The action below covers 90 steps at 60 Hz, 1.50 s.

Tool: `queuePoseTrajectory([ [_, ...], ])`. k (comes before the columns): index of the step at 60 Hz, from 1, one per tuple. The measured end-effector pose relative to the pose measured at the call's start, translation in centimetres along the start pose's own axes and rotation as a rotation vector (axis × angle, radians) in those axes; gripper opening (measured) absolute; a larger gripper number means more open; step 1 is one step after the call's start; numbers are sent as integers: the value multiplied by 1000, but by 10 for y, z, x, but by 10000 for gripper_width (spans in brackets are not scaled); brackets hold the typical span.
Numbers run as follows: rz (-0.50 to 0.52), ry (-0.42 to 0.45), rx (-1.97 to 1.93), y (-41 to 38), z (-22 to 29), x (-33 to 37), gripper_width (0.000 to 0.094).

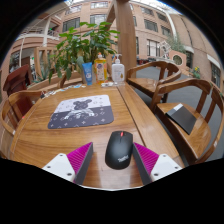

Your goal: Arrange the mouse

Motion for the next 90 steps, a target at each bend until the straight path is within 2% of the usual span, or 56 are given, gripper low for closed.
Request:
queuePoseTrajectory([
  [6,-65,2,29,7,6,-12,627],
  [9,-66,9,35,4,8,-13,543],
  [11,-59,12,33,2,9,-14,455],
  [27,-57,17,19,4,10,-13,351],
  [35,-88,35,-24,19,25,-5,348],
  [41,-121,111,-38,36,68,5,349],
  [49,-148,264,-35,44,162,17,349],
  [56,-104,380,-32,19,241,20,347],
  [62,-48,436,-12,-21,271,11,346],
  [68,29,378,8,-69,271,-26,346],
  [76,110,225,52,-120,217,-82,347],
  [81,113,131,92,-132,171,-117,351],
  [90,112,-13,93,-142,119,-147,403],
])
Point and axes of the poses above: the point between the fingertips, and its own axes, seen from behind it with the camera up: y to the right, z up, x backward, against the way the camera looks, the point moved 2 cm from there along x, backward, against the way the camera looks, and after that the axes turned 1 degree about -x, right-handed, at the moved point
